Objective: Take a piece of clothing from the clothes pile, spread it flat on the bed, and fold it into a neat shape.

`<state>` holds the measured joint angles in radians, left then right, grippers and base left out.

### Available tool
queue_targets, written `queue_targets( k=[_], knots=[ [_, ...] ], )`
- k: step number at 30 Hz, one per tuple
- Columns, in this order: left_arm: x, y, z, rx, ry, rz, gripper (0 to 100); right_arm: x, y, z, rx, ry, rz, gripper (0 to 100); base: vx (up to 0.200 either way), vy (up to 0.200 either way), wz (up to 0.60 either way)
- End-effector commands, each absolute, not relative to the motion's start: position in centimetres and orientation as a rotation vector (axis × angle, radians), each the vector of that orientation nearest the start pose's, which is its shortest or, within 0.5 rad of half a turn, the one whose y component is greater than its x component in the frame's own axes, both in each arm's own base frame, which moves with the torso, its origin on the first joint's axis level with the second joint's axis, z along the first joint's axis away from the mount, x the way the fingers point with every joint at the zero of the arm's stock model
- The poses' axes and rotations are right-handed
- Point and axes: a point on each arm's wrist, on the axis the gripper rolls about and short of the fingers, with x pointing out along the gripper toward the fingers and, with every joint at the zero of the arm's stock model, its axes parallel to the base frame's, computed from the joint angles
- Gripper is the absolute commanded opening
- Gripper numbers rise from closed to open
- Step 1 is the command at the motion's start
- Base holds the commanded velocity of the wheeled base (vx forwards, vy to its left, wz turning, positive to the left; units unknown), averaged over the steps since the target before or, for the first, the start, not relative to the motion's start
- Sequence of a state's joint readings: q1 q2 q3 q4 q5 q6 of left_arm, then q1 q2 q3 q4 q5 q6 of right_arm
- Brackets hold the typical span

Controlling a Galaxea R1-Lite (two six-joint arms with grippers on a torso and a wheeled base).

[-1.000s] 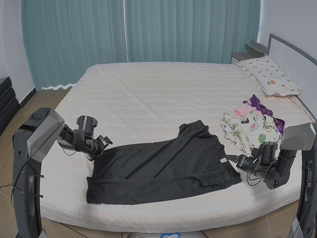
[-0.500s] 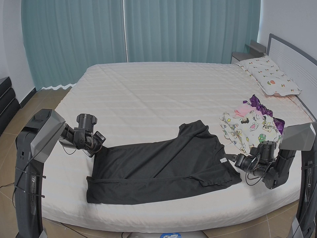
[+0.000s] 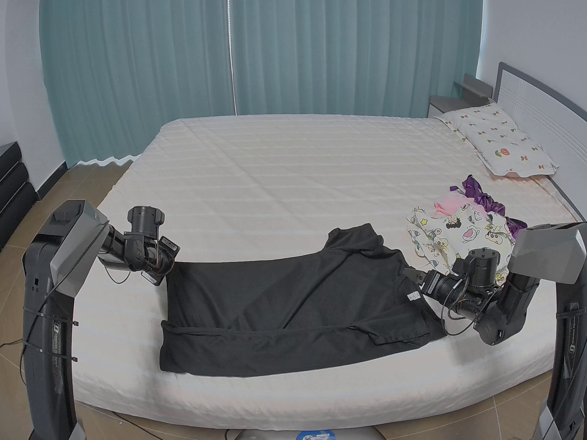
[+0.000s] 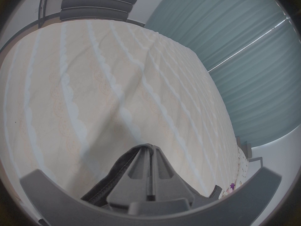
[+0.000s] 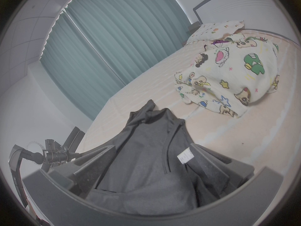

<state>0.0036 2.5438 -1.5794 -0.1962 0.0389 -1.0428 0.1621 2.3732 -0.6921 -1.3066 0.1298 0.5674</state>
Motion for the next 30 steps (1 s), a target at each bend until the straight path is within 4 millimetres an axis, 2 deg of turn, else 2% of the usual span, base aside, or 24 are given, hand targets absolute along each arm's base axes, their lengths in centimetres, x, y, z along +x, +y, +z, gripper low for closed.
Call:
queue_targets(
  k=[1,5,6,8,9,11,12,18,23,30],
  knots=[
    [48.2,0.3,-0.1,-0.979,0.674,0.438,0,37.5,7.3,-0.4,0.543,0.431,0.200,100,0.000,0.000,0.00],
    [48.1,0.3,-0.1,-0.979,0.677,0.438,0,40.4,8.0,0.5,0.540,0.468,0.192,100,0.000,0.000,0.00],
    [48.1,0.3,-0.1,-0.981,0.678,0.439,0,42.0,8.2,0.8,0.530,0.473,0.187,100,0.000,0.000,0.00],
    [48.1,0.3,-0.2,-0.982,0.679,0.441,0,43.8,8.4,0.9,0.521,0.463,0.189,100,0.000,0.000,0.00],
    [48.1,0.3,-0.2,-0.982,0.679,0.441,0,43.8,8.4,0.9,0.521,0.463,0.189,100,0.000,0.000,0.00],
    [48.0,0.3,-0.2,-0.980,0.681,0.441,0,46.5,9.0,0.4,0.471,0.459,0.185,100,0.000,0.000,0.00],
    [48.0,0.3,-0.2,-0.980,0.681,0.441,0,46.5,9.0,0.4,0.471,0.459,0.185,100,0.000,0.000,0.00],
    [47.9,0.3,-0.3,-0.976,0.686,0.442,0,49.6,10.4,-0.7,0.419,0.488,0.136,100,0.000,0.000,0.00],
    [47.9,0.2,-0.3,-0.973,0.688,0.440,0,51.2,11.5,-3.0,0.409,0.449,0.057,100,0.000,0.000,0.00],
    [47.9,0.2,-0.4,-0.975,0.689,0.442,0,52.6,11.6,-2.8,0.355,0.403,0.074,100,0.000,0.000,0.00]
  ],
)
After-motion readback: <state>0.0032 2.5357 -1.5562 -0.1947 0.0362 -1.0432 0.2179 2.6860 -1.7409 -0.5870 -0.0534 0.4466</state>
